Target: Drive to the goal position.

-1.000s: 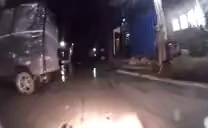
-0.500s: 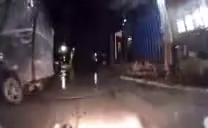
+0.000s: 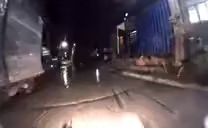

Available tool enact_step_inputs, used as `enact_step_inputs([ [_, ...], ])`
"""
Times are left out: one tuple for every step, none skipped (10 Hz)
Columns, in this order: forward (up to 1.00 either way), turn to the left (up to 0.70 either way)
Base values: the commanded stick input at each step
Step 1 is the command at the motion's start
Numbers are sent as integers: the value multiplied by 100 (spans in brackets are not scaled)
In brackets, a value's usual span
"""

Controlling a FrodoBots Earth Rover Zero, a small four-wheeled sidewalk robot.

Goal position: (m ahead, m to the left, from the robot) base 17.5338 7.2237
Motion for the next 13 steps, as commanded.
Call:
enact_step_inputs([
  [100, 18],
  [100, 13],
  [100, 8],
  [100, 3],
  [100, 0],
  [100, 0],
  [100, 0],
  [100, 0],
  [100, 0],
  [100, 0],
  [100, 0],
  [100, 0],
  [100, 8],
])
